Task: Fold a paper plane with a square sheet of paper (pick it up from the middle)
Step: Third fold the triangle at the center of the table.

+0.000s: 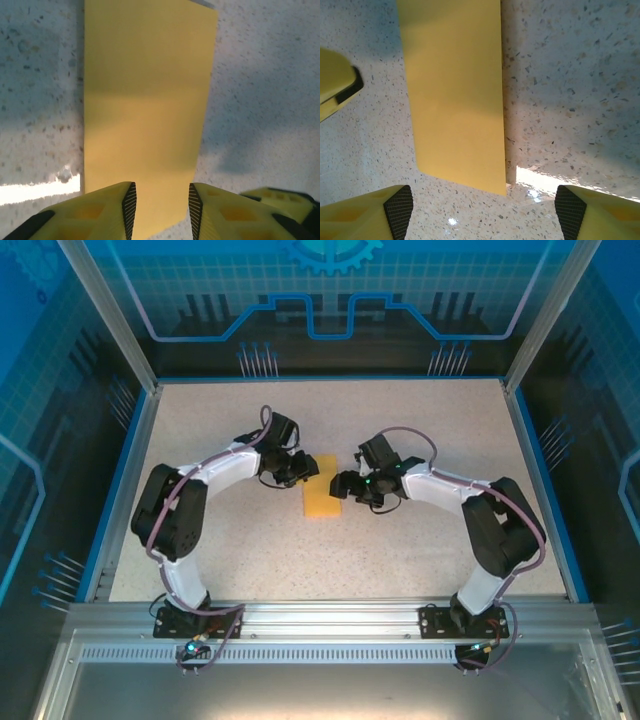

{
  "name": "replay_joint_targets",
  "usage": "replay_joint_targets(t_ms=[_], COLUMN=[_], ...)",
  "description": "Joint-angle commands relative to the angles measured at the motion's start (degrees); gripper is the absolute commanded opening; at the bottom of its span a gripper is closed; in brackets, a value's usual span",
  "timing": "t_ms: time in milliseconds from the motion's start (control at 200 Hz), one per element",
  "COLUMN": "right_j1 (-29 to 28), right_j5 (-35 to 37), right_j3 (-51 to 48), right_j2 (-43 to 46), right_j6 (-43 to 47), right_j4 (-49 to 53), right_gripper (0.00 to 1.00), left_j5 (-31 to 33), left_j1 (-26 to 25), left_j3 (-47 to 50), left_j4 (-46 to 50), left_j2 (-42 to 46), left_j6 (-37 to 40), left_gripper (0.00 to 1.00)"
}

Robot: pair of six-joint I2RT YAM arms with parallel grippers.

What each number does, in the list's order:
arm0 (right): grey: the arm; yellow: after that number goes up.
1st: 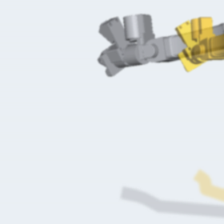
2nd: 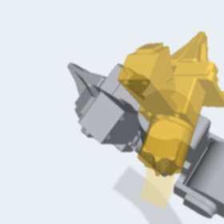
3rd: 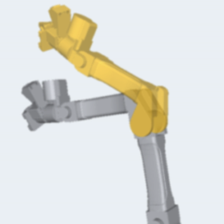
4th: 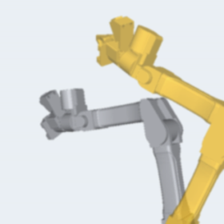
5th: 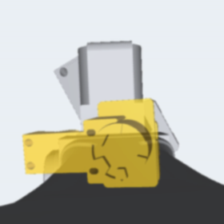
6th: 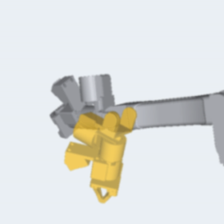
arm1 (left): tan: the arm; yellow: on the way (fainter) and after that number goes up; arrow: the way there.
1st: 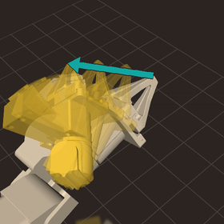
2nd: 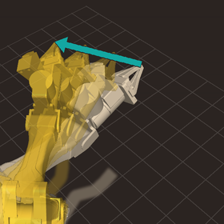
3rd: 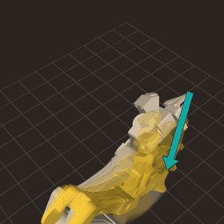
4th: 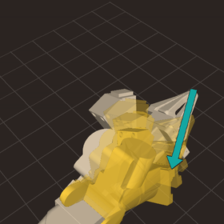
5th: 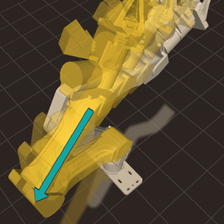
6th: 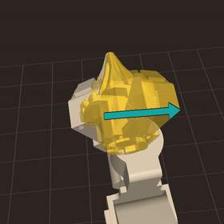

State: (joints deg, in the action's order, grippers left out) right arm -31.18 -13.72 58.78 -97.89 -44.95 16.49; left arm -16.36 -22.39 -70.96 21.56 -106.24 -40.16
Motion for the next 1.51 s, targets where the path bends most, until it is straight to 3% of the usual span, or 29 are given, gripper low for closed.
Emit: replay_joint_targets(t_ms=[0,800,1030,1310,1500], right_j1=[-1.2,-2.8,-3.1,-3.0,-2.8], right_j5=[-2.2,-8.0,-7.8,-4.8,-6.2], right_j3=[2.0,6.0,4.6,3.7,4.2], right_j2=[-1.9,-8.8,-7.3,-6.1,-5.9], right_j6=[-2.6,-5.9,-7.0,-7.6,-3.3], right_j4=[-0.4,4.2,3.2,3.3,7.5], right_gripper=[0.77,0.71,0.51,0.12,0.03], left_j5=[-1.1,-0.9,-1.0,-2.0,-8.2], left_j1=[1.4,3.8,3.8,3.8,3.7], left_j3=[-2.6,-2.4,-1.9,-1.3,2.8], left_j4=[-2.6,-4.3,-4.5,-5.0,-10.6], left_j2=[-3.2,-9.4,-9.6,-7.6,-1.5], left_j6=[1.1,-1.6,-1.5,-1.3,-2.3], left_gripper=[0.37,0.39,0.39,0.39,0.40])
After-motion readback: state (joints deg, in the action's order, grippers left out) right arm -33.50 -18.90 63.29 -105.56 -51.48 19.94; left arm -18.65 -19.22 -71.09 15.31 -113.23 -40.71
